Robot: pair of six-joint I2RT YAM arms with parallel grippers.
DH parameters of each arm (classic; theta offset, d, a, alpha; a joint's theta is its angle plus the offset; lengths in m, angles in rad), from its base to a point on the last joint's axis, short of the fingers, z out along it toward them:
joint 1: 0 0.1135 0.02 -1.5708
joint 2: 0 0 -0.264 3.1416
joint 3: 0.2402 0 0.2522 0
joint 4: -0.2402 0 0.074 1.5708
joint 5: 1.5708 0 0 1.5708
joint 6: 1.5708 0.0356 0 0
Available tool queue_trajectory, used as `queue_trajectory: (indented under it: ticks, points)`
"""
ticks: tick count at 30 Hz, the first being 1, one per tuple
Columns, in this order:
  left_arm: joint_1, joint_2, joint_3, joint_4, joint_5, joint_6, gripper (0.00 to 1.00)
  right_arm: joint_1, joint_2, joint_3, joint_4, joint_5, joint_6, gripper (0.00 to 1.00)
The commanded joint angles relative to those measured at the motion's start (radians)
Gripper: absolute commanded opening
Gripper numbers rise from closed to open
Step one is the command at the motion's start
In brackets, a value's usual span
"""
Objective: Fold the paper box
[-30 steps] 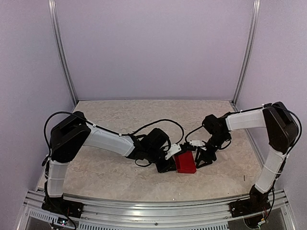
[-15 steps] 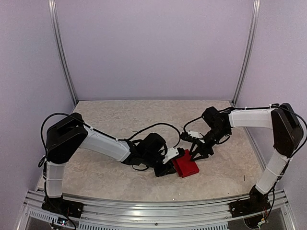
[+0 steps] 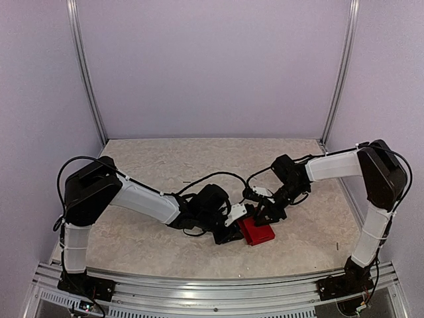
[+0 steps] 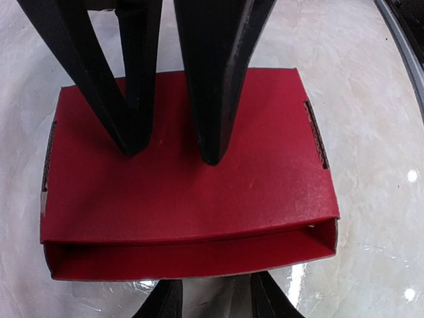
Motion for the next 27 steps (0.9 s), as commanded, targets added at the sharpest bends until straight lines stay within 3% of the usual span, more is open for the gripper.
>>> queue_trajectory:
  ticks: [1,15,27]
  points:
    - [-0.008,0.051,0.075,0.000,0.012,0.039,0.35,0.022,0.081,-0.048,-0.011,0.030,0.007,0.32]
    - [-0.002,0.136,0.317,-0.215,-0.023,0.146,0.35,0.021,0.143,-0.032,-0.033,0.023,0.012,0.30]
    - [-0.038,-0.025,0.104,-0.236,-0.110,0.088,0.33,-0.038,-0.034,0.044,-0.158,-0.061,0.043,0.35]
